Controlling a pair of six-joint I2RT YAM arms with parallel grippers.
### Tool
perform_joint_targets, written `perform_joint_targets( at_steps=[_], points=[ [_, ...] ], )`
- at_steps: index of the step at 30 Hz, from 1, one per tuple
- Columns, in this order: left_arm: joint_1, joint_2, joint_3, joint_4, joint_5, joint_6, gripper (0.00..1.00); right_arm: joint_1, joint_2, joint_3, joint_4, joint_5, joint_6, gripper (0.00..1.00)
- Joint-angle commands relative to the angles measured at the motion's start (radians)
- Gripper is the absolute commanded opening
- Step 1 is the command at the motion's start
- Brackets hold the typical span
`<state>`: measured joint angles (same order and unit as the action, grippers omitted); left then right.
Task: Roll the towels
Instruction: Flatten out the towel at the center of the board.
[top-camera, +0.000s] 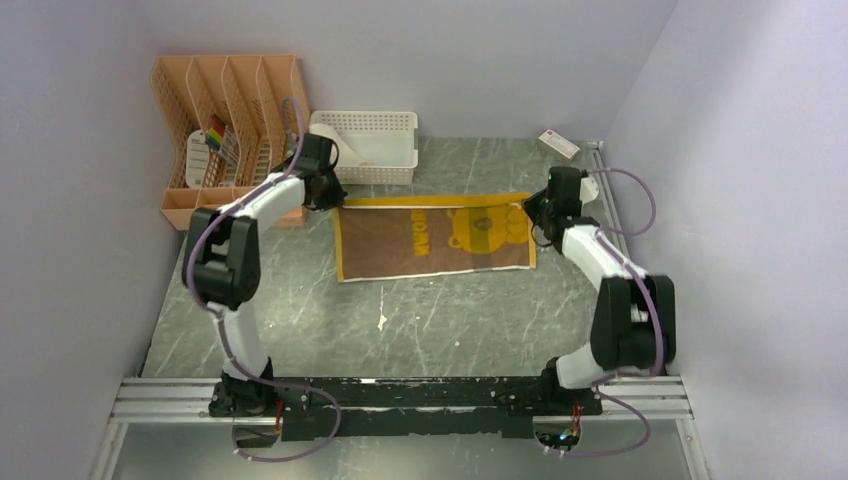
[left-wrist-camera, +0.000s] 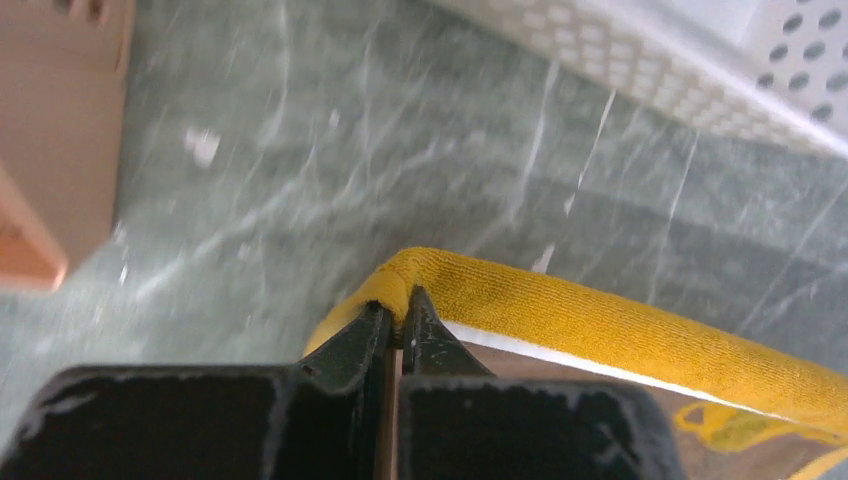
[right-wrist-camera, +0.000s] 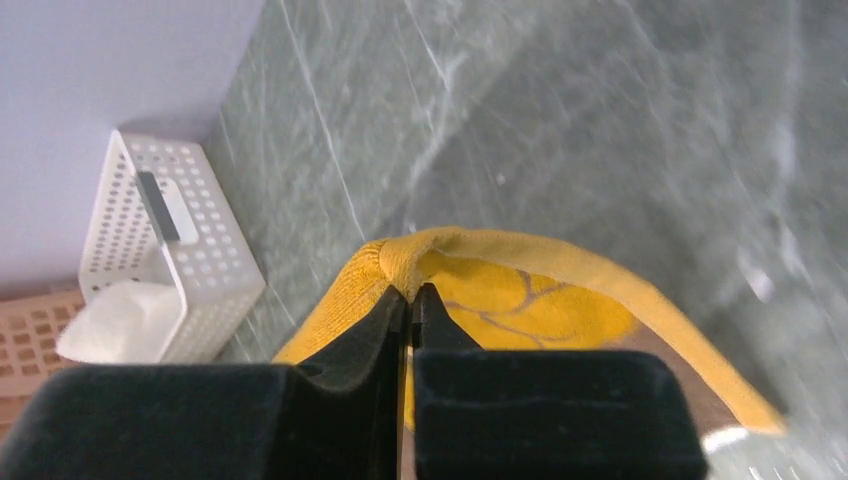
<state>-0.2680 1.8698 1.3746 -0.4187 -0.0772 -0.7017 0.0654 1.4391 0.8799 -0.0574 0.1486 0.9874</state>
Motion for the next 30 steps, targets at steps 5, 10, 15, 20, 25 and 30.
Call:
perform_joint_targets(
  at_steps=[5,10,15,20,25,30],
  points=[
    [0.041,0.256,0.389,-0.032,0.073,0.152,0.34,-0.078,0.387,0.363,0.207,-0.414,-0.129,0.93],
    [0.042,0.119,0.391,-0.008,0.038,0.216,0.99,-0.049,0.224,0.305,0.270,-0.353,-0.290,1.00],
    [0.020,-0.133,0.015,0.109,0.083,0.157,0.99,0.099,0.023,0.164,0.173,-0.205,-0.473,1.00],
    [-0.069,-0.244,-0.352,0.326,0.114,0.067,0.99,0.104,0.064,-0.005,0.216,-0.313,-0.441,0.99],
    [-0.074,-0.173,-0.414,0.395,0.155,0.045,0.99,0.049,0.152,-0.052,0.296,-0.472,-0.405,0.96],
    [-0.073,-0.139,-0.459,0.453,0.145,0.052,0.99,0.034,0.171,-0.105,0.317,-0.479,-0.416,0.96]
  ],
)
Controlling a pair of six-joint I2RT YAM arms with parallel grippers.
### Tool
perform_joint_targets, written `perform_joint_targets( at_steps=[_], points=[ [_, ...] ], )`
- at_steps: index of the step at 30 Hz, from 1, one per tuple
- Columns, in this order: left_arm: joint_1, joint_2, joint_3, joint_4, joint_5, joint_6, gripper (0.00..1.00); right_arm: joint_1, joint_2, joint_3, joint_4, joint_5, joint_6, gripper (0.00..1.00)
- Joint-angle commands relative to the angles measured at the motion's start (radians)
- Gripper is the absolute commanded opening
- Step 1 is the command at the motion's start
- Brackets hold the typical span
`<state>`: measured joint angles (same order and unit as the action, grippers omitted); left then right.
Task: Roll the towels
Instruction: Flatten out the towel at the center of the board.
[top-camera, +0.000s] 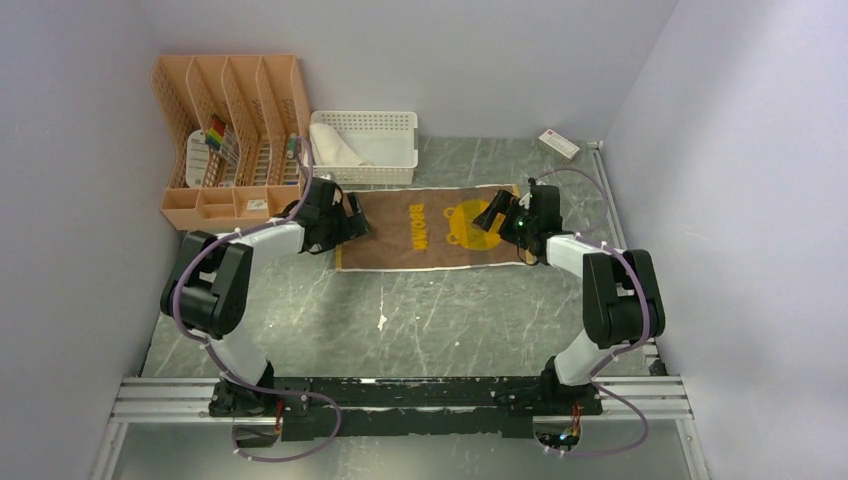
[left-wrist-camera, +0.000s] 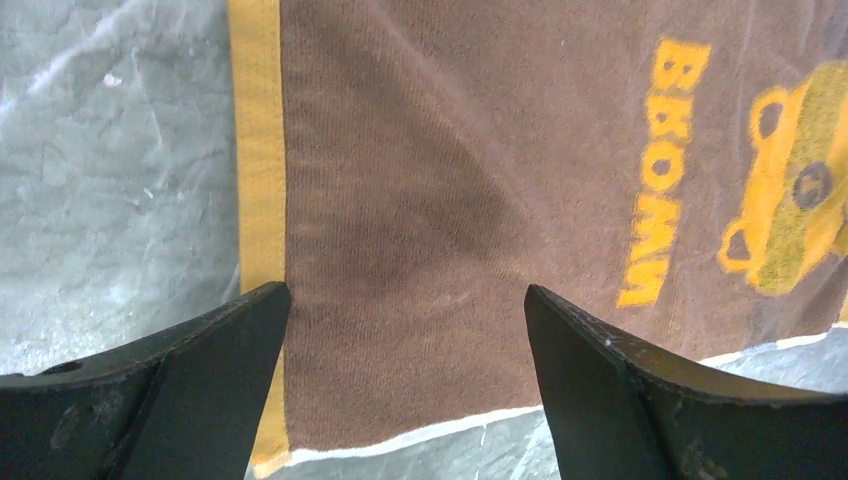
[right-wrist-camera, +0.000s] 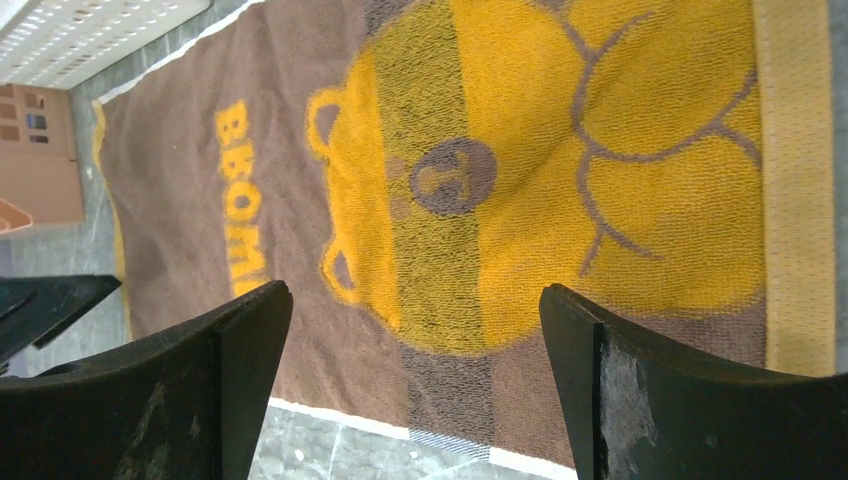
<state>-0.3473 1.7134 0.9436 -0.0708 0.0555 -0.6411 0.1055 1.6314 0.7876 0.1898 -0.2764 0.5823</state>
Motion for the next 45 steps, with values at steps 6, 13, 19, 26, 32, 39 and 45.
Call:
perform_joint_targets(
  at_steps=[6,13,19,26,32,39,45],
  points=[
    [0.009,0.046,-0.134,0.153,0.007,-0.062,0.99,-0.016,-0.054,-0.152,0.101,-0.033,0.037,0.96],
    [0.016,-0.008,-0.244,0.083,-0.028,-0.095,0.99,-0.035,-0.131,-0.321,0.111,-0.001,0.118,0.97],
    [0.036,-0.090,-0.324,0.004,-0.017,-0.108,0.99,-0.038,-0.268,-0.443,0.042,0.045,0.190,0.98],
    [0.036,-0.289,-0.409,-0.168,-0.030,-0.126,0.99,-0.038,-0.539,-0.520,-0.159,0.093,0.198,0.99],
    [0.042,-0.394,-0.206,-0.340,-0.115,-0.030,0.99,-0.035,-0.587,-0.266,-0.315,0.095,0.086,0.99],
    [0.201,-0.203,0.104,-0.392,-0.024,0.146,0.99,-0.076,-0.319,0.154,-0.308,-0.041,-0.158,1.00],
    [0.289,-0.029,0.169,-0.342,0.168,0.255,0.77,-0.121,-0.045,0.336,-0.296,-0.216,-0.237,0.96]
  ],
)
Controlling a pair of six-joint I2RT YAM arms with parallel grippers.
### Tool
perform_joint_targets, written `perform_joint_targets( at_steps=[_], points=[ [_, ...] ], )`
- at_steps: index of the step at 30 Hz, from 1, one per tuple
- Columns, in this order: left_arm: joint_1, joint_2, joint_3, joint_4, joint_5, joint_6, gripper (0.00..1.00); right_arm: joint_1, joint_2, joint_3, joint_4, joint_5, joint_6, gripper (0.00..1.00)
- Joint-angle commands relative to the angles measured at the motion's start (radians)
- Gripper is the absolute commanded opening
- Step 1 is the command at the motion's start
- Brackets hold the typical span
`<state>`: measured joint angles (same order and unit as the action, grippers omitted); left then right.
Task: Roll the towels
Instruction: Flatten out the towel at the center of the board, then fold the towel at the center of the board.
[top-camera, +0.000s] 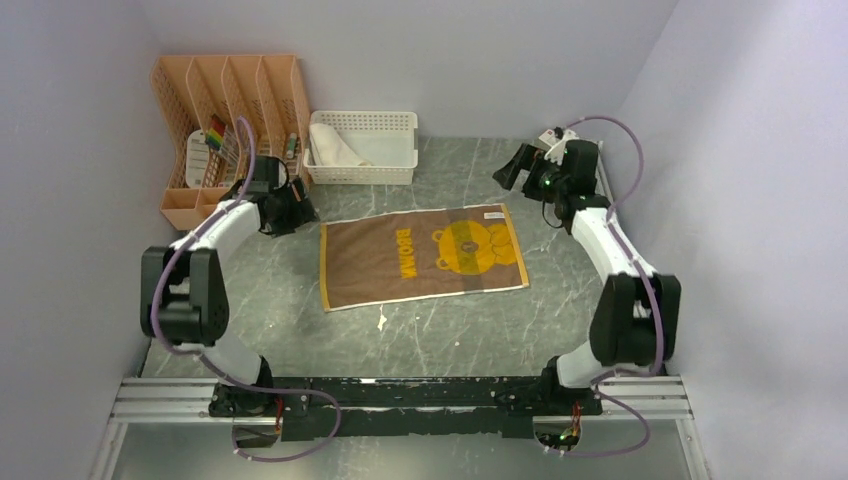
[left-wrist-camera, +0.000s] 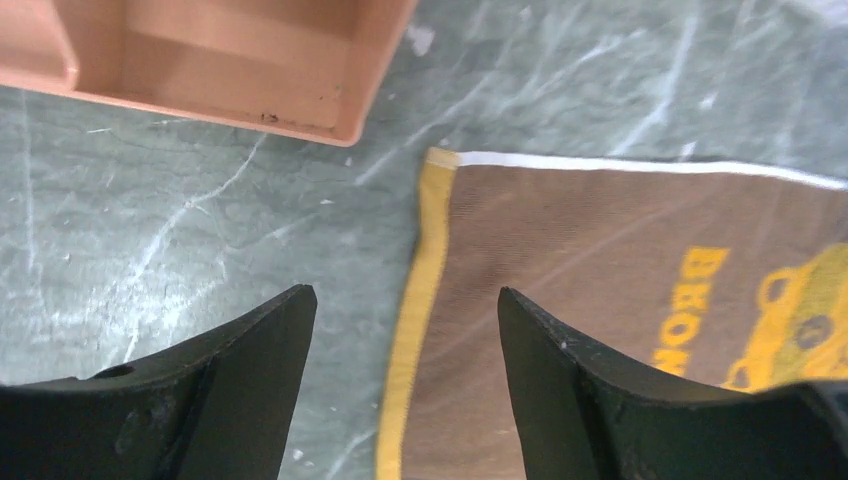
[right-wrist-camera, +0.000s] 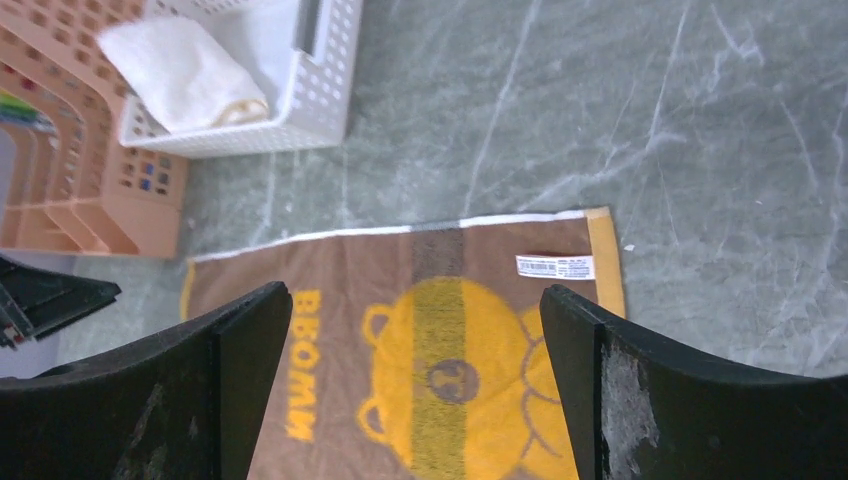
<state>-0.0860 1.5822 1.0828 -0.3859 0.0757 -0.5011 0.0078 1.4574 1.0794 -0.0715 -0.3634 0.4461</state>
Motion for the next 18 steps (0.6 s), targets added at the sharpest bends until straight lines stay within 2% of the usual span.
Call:
perform_joint_targets(
  at_steps=[1,7,14,18],
  points=[
    [0.028,0.123,0.036,-0.018,0.174,0.127,0.75,-0.025,0.154,0.055,-0.032,-0.130,-0.115,0.96],
    [0.028,0.165,0.020,0.054,0.235,0.127,0.66,-0.043,0.287,0.111,-0.031,-0.096,-0.207,0.95],
    [0.018,0.173,-0.015,0.146,0.189,0.070,0.62,-0.068,0.384,0.127,0.011,-0.097,-0.228,0.93],
    [-0.016,0.203,-0.020,0.172,0.100,0.035,0.61,-0.078,0.403,0.126,0.040,-0.112,-0.219,0.93]
  ],
)
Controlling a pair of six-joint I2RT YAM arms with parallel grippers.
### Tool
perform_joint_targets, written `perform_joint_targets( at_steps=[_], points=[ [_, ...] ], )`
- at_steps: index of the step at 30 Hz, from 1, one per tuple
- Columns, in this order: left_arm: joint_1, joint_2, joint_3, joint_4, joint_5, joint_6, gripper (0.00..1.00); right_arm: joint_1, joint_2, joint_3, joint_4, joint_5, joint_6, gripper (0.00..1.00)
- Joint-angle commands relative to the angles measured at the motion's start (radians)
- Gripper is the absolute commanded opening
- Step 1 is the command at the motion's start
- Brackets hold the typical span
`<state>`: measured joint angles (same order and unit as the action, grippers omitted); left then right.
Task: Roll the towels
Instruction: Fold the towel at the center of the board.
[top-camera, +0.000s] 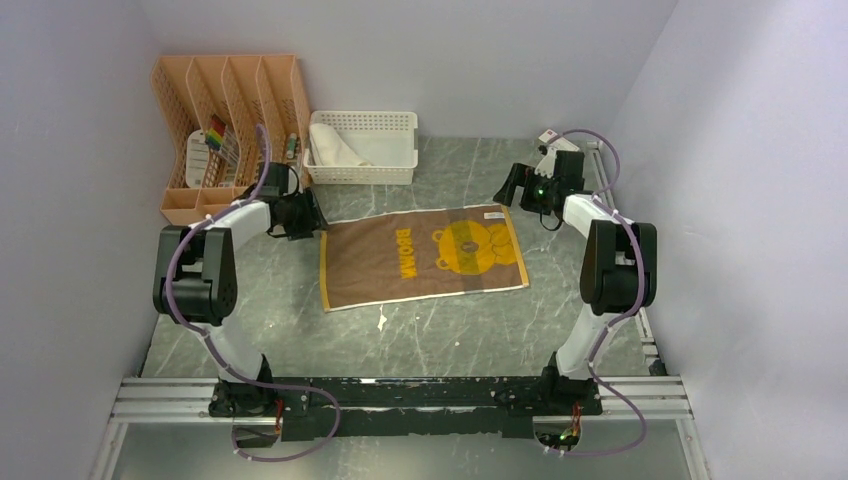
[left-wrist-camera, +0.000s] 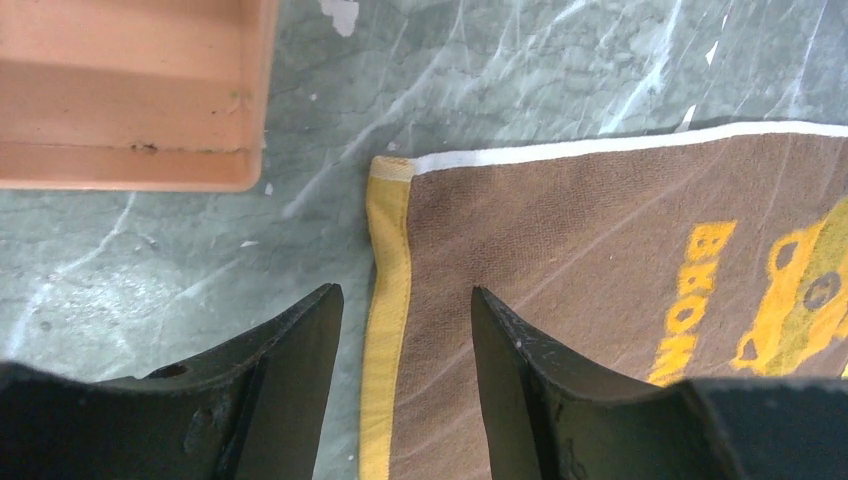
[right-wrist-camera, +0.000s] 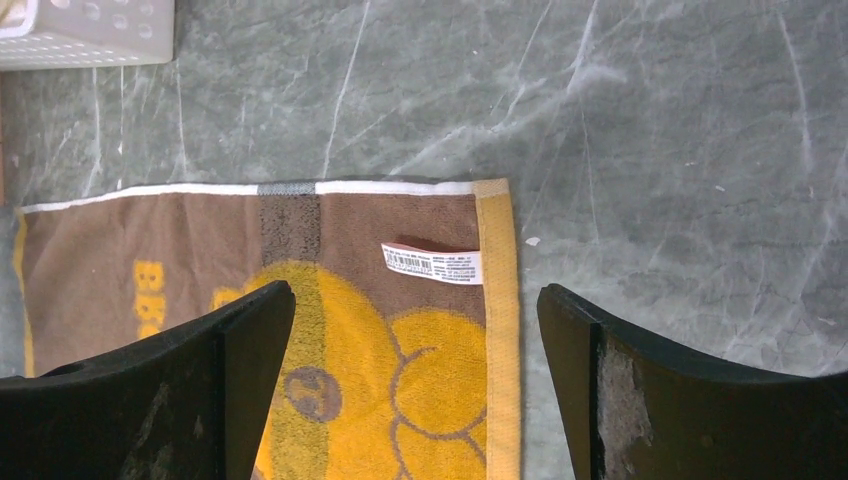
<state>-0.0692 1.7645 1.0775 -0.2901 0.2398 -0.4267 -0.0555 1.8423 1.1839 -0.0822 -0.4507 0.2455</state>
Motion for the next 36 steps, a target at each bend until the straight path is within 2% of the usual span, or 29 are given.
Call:
perform_joint_targets(
  at_steps=[1,10,17,29,30,31,36],
  points=[
    [-0.037,0.027,-0.015,0.082,-0.090,-0.047,0.61,-0.017,0.021,0.022,0.057,-0.030,-0.015,0.93],
    [-0.062,0.070,-0.017,0.144,-0.254,-0.126,0.61,-0.035,0.040,0.002,0.096,-0.058,0.009,0.93],
    [-0.077,0.118,0.003,0.197,-0.250,-0.123,0.57,-0.038,0.054,-0.009,0.105,-0.063,0.014,0.93],
    [-0.118,0.150,-0.038,0.190,-0.284,-0.146,0.37,-0.053,0.044,-0.021,0.101,-0.045,0.012,0.96],
    [-0.118,0.149,-0.046,0.188,-0.288,-0.152,0.20,-0.054,0.047,-0.023,0.102,-0.041,0.014,0.96],
    [-0.118,0.147,-0.052,0.180,-0.298,-0.165,0.09,-0.053,0.050,-0.023,0.101,-0.038,0.014,0.97],
    [-0.118,0.147,-0.075,0.187,-0.305,-0.159,0.07,-0.045,0.073,0.001,0.039,0.059,-0.037,1.00]
  ],
)
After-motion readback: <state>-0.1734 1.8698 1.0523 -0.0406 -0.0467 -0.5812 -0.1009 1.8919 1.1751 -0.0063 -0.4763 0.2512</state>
